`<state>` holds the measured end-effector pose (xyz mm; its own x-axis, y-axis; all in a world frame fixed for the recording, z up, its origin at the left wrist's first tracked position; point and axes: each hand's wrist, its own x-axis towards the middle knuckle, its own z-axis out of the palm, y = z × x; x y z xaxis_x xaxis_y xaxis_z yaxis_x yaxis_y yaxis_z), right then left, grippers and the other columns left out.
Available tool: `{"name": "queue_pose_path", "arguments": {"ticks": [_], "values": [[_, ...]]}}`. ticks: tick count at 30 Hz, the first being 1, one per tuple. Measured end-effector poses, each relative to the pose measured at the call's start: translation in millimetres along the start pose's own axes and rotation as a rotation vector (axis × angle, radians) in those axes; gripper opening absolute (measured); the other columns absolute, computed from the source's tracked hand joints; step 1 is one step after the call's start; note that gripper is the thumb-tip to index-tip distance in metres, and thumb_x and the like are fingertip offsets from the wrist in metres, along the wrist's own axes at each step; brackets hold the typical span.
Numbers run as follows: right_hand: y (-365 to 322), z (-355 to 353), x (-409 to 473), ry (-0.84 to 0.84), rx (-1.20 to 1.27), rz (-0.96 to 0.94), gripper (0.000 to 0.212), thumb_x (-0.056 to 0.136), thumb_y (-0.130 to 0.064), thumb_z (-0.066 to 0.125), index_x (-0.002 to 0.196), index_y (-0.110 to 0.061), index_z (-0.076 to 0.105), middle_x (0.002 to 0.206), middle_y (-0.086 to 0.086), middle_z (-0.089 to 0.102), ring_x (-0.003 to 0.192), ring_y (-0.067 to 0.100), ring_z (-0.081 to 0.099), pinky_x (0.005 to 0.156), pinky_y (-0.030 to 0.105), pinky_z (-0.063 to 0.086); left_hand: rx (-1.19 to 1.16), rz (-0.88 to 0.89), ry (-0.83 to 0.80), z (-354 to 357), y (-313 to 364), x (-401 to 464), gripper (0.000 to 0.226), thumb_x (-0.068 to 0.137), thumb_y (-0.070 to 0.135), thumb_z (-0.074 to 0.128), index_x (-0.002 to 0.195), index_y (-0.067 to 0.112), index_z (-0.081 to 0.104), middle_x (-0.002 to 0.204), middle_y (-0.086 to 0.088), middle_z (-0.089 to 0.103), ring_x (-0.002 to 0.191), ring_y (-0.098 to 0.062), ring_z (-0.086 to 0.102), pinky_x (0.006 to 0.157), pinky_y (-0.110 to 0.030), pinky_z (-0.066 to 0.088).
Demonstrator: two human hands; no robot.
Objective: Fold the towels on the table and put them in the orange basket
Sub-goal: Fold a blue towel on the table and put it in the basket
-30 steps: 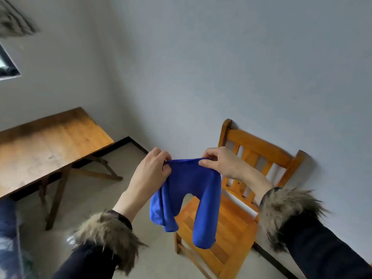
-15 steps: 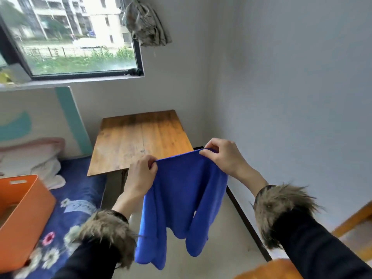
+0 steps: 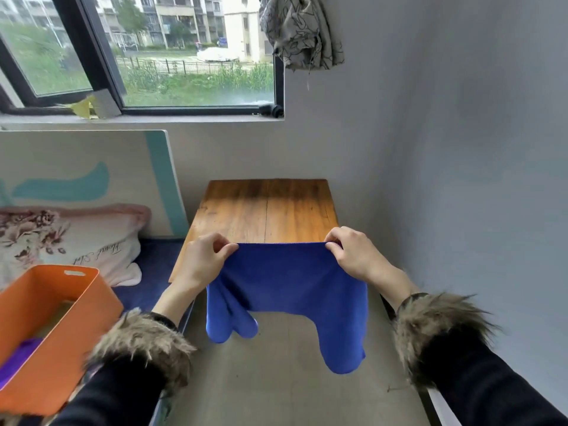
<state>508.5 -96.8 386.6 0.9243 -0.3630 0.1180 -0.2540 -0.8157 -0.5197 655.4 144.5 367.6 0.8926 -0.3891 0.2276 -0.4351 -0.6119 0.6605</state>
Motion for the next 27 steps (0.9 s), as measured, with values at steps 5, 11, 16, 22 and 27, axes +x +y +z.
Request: {"name": "queue_pose_path", "arguments": {"ticks": [5, 11, 16, 22, 27], "values": [[12.6, 23.1, 69.4, 0.096, -0.117, 0.03, 0.02, 0.096, -0.031, 0.047, 0.094, -0.014, 0.057, 0.097, 0.002, 0.063, 0.088, 0.025, 0.057, 0.072, 0.033, 0.044, 0.029, 0.0, -0.088, 18.2, -30.7, 61.2, 0.025, 0.088, 0.015, 0.062, 0.072, 0.033, 0.056, 0.073, 0.017, 0.058, 0.07, -0.007, 0.054, 0.066, -0.021, 0.036], [28.5, 57.4, 175.1, 0.074, -0.216, 0.055, 0.026, 0.096, -0.036, 0.046, 0.096, -0.015, 0.061, 0.099, 0.002, 0.063, 0.091, 0.025, 0.058, 0.072, 0.031, 0.041, 0.027, -0.061, -0.117, 49.3, -71.8, 159.8, 0.01, 0.09, 0.009, 0.056, 0.088, 0.015, 0.064, 0.086, 0.001, 0.061, 0.082, -0.015, 0.053, 0.074, -0.022, 0.036], [50.8, 90.7, 255.6, -0.085, -0.194, 0.14, 0.024, 0.097, -0.024, 0.041, 0.104, -0.014, 0.061, 0.11, 0.006, 0.061, 0.1, 0.025, 0.055, 0.08, 0.032, 0.043, 0.069, -0.123, -0.201, 76.3, -104.9, 244.3, 0.011, 0.091, 0.017, 0.059, 0.091, 0.008, 0.066, 0.086, -0.001, 0.058, 0.084, -0.015, 0.05, 0.073, -0.023, 0.036], [76.2, 115.6, 339.7, -0.142, -0.136, 0.225, 0.022, 0.095, -0.025, 0.047, 0.097, -0.011, 0.064, 0.103, 0.007, 0.064, 0.097, 0.024, 0.056, 0.079, 0.031, 0.042, 0.113, -0.161, -0.307, 114.6, -131.4, 332.7, 0.011, 0.09, 0.017, 0.058, 0.089, 0.008, 0.065, 0.086, -0.002, 0.057, 0.082, -0.016, 0.049, 0.069, -0.023, 0.034], [106.9, 145.0, 401.4, -0.182, -0.086, 0.288, 0.022, 0.095, -0.024, 0.048, 0.094, -0.011, 0.065, 0.101, 0.007, 0.063, 0.094, 0.024, 0.055, 0.08, 0.032, 0.043, 0.144, -0.209, -0.366, 160.2, -157.0, 396.3, 0.009, 0.09, 0.016, 0.058, 0.089, 0.008, 0.063, 0.09, -0.005, 0.059, 0.083, -0.019, 0.05, 0.071, -0.026, 0.036]]}}
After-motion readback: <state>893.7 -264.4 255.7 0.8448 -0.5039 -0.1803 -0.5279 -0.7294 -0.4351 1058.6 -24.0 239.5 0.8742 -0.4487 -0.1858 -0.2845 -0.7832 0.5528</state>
